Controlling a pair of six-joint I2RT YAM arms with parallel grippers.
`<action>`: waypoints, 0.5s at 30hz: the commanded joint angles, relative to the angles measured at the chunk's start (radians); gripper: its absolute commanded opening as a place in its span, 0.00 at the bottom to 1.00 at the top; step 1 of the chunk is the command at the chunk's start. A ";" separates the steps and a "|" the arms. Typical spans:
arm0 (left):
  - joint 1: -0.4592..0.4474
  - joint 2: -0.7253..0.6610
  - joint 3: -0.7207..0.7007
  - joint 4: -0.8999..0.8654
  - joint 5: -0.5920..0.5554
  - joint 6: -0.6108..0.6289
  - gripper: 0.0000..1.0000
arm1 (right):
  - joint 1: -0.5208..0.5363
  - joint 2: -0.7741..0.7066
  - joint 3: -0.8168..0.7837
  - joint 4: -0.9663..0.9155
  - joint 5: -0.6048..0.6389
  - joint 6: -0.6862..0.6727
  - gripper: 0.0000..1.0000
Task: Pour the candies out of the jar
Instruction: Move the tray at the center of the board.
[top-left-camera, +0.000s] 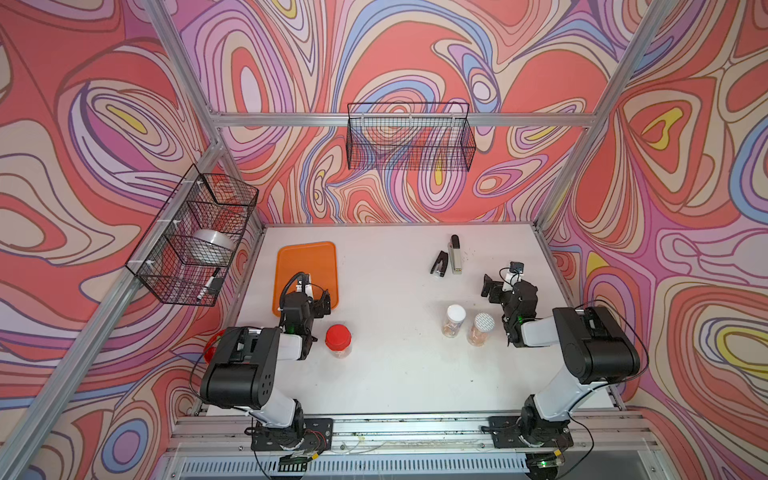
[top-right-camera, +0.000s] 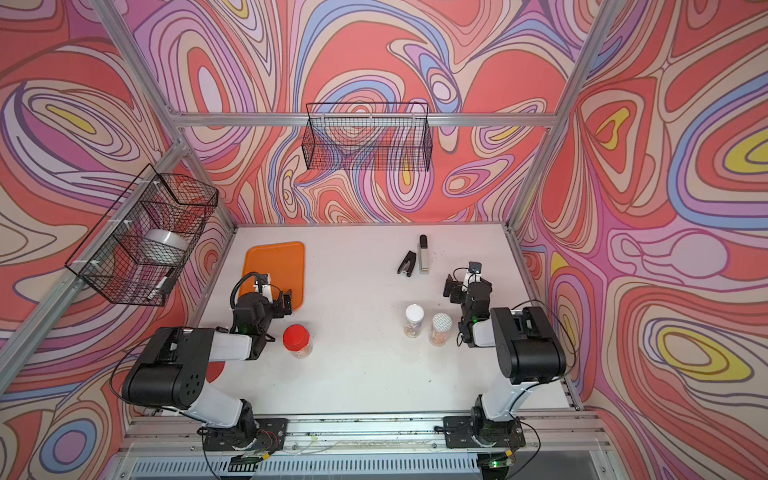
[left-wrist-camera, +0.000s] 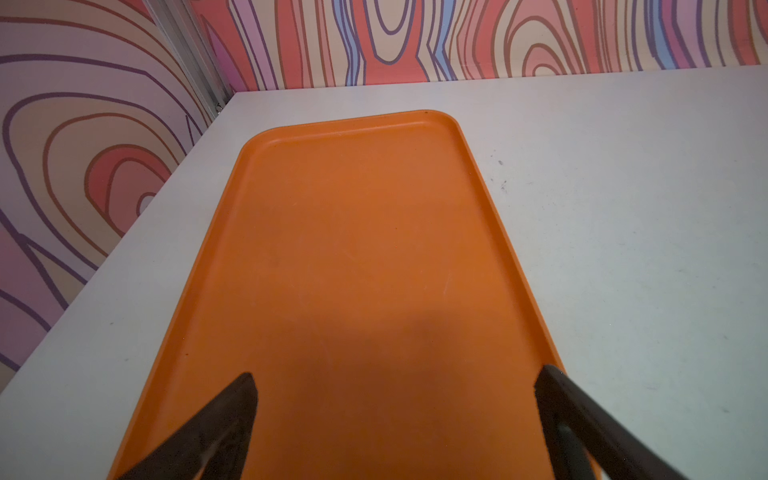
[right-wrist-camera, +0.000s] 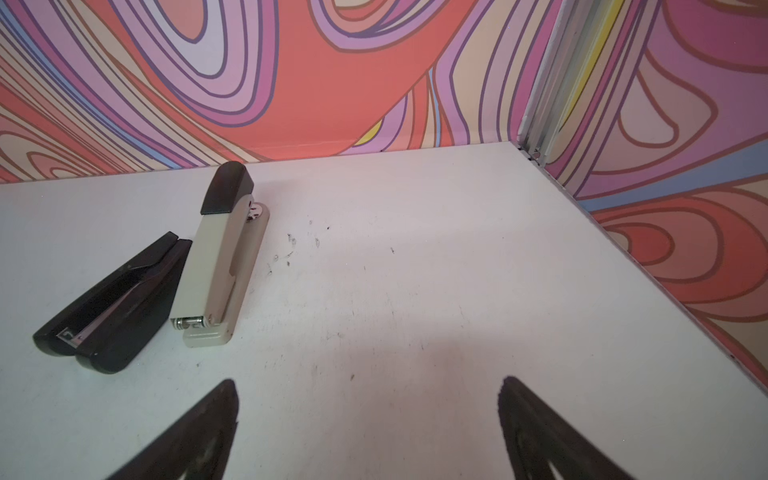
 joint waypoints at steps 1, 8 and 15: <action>0.004 -0.017 0.012 0.007 -0.013 -0.009 1.00 | 0.003 0.013 0.004 0.000 0.001 -0.008 0.99; 0.003 -0.016 0.011 0.008 -0.009 -0.005 1.00 | 0.003 0.013 0.007 -0.001 -0.001 -0.008 0.98; 0.005 -0.015 0.017 -0.002 -0.006 -0.006 1.00 | 0.003 0.015 0.007 -0.002 -0.001 -0.008 0.98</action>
